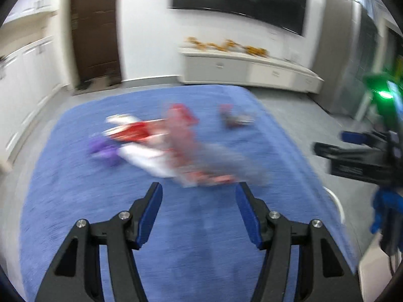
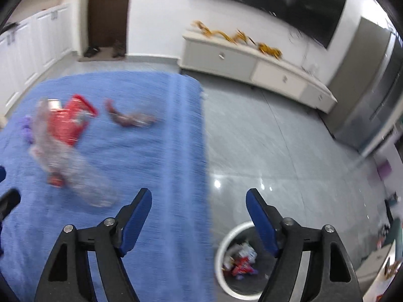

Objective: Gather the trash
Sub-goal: 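Bring both grippers back over the wrapper pile on the mat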

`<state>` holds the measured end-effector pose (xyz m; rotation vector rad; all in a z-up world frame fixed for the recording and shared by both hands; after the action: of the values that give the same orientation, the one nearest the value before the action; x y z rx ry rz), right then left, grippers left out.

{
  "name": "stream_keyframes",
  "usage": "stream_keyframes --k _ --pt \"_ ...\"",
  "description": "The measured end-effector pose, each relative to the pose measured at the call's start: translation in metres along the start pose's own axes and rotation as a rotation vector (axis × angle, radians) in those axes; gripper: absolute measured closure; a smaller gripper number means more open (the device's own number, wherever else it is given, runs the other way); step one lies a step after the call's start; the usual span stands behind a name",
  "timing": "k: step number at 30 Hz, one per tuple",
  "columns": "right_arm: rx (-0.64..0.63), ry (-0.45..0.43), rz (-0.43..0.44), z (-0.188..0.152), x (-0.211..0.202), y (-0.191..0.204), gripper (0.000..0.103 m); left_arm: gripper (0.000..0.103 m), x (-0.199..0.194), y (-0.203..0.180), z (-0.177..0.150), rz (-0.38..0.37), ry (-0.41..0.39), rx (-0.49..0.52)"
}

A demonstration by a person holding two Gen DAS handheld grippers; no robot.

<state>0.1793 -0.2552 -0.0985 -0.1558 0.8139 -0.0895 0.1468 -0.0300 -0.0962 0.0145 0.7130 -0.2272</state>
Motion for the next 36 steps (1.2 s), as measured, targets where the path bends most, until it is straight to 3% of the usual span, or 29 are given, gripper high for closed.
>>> stream_keyframes --k 4,9,15,23,29,36 --pt "0.000 -0.078 0.030 0.006 -0.016 0.039 0.024 0.044 -0.002 0.055 -0.015 0.101 -0.008 -0.062" --pt "0.008 -0.135 0.058 0.006 -0.026 0.070 0.021 0.044 -0.008 0.088 -0.032 0.138 0.011 -0.097" --pt "0.037 -0.195 0.098 -0.005 -0.049 0.081 0.019 0.044 -0.022 0.087 -0.039 0.171 -0.014 -0.076" --pt "0.044 -0.220 0.119 -0.026 -0.060 0.079 0.007 0.044 -0.030 0.076 -0.037 0.168 -0.056 -0.128" --pt "0.057 -0.246 0.173 -0.043 -0.063 0.078 0.000 0.044 -0.042 0.053 -0.033 0.164 -0.091 -0.095" --pt "0.094 -0.289 0.227 -0.051 -0.067 0.071 0.000 0.044 -0.040 0.028 -0.029 0.182 -0.075 -0.048"
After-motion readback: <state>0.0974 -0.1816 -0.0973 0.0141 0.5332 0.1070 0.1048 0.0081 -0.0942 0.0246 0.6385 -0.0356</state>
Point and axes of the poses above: each gripper's, at about its wrist camera, not at the fingertips, and x roughly the way its jaws point, y to its left, z to its top, the point moved 4 cm from there along x, roughly the way its jaws point, and after that the axes turned 4 degrees about -y, right-handed, at the moved point
